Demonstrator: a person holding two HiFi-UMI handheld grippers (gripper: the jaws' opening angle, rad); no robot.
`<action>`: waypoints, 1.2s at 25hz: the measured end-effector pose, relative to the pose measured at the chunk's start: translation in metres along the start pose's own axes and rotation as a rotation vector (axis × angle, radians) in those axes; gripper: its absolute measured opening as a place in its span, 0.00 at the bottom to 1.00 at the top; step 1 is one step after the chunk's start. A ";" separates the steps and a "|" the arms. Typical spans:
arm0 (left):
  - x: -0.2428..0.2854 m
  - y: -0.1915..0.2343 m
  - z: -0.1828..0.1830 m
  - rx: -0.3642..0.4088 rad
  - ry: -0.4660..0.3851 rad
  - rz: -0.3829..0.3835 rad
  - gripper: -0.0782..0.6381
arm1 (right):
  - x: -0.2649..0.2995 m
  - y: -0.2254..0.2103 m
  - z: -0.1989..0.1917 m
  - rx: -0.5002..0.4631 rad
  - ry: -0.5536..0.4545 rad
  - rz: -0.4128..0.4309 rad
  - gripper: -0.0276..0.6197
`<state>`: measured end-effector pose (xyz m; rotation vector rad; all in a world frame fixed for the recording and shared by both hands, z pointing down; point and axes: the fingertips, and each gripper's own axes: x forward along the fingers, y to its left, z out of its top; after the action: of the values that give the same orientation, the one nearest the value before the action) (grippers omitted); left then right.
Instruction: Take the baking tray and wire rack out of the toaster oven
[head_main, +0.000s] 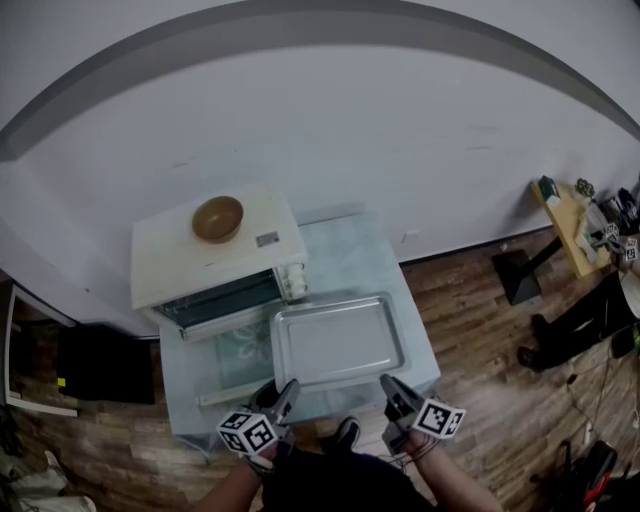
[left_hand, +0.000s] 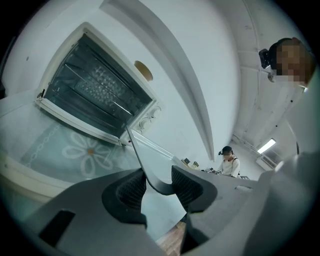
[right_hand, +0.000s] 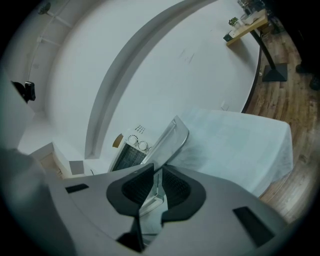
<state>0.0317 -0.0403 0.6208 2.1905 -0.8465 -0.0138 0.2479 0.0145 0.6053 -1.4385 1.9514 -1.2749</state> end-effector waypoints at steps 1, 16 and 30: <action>0.007 -0.005 -0.004 -0.003 0.001 -0.001 0.33 | -0.003 -0.004 0.006 -0.002 -0.003 0.007 0.13; 0.089 -0.043 -0.059 -0.015 0.041 0.010 0.33 | -0.042 -0.077 0.061 0.003 -0.011 0.021 0.14; 0.109 -0.005 -0.108 -0.126 0.148 0.117 0.34 | -0.051 -0.158 0.026 0.253 0.047 -0.278 0.14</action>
<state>0.1481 -0.0288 0.7201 1.9955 -0.8643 0.1469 0.3717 0.0404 0.7156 -1.5982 1.5861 -1.6247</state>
